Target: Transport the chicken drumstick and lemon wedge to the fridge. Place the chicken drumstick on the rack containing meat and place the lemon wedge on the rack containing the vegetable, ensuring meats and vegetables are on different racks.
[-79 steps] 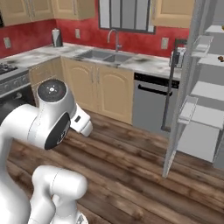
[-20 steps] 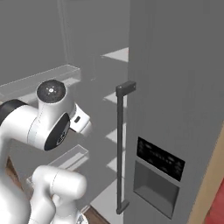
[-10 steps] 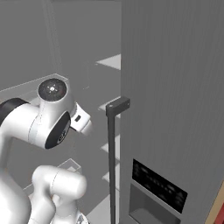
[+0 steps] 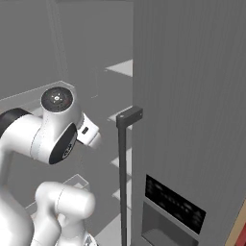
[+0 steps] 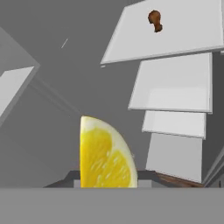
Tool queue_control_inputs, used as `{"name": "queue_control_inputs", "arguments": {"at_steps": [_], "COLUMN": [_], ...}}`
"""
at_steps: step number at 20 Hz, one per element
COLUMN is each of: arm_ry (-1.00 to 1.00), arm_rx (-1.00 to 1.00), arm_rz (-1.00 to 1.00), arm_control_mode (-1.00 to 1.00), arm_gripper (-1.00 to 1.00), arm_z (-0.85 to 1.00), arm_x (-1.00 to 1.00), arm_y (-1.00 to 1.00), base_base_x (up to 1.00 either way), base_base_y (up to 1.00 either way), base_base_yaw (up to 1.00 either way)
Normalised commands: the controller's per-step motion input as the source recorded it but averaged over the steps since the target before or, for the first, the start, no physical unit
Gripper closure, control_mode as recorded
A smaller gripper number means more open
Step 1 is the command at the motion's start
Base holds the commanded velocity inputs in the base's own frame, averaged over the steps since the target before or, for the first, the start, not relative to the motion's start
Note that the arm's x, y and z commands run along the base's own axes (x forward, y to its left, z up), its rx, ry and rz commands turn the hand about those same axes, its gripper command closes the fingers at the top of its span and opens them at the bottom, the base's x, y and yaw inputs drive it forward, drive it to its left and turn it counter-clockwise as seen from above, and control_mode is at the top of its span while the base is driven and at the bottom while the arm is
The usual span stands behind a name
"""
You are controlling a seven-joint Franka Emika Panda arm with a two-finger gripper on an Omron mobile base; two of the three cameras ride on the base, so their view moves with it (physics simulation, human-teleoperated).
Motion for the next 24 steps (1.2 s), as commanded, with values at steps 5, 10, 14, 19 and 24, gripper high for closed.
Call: {"name": "queue_control_inputs", "arguments": {"at_steps": [5,10,14,19,24], "arm_ry": [-0.08,-0.15,-0.09,-0.04,0.01], "arm_rx": [0.0,0.0,-0.04,-0.13,-0.15], "arm_rz": [0.0,0.0,0.0,0.0,-0.01], "arm_control_mode": [-1.0,-1.0,-1.0,-1.0,-1.0], "arm_gripper": [1.0,1.0,1.0,1.0,1.0], "arm_z": [0.47,0.67,0.74,0.5,0.16], "arm_x": [-0.34,-0.35,-0.05,0.07,0.21], "arm_y": [0.02,-0.02,0.0,-0.14,-0.32], "base_base_x": [-0.01,0.0,0.0,0.0,0.0], "base_base_y": [0.0,0.0,0.0,0.0,0.0], "base_base_yaw": [0.0,0.0,0.0,0.0,0.0]}}
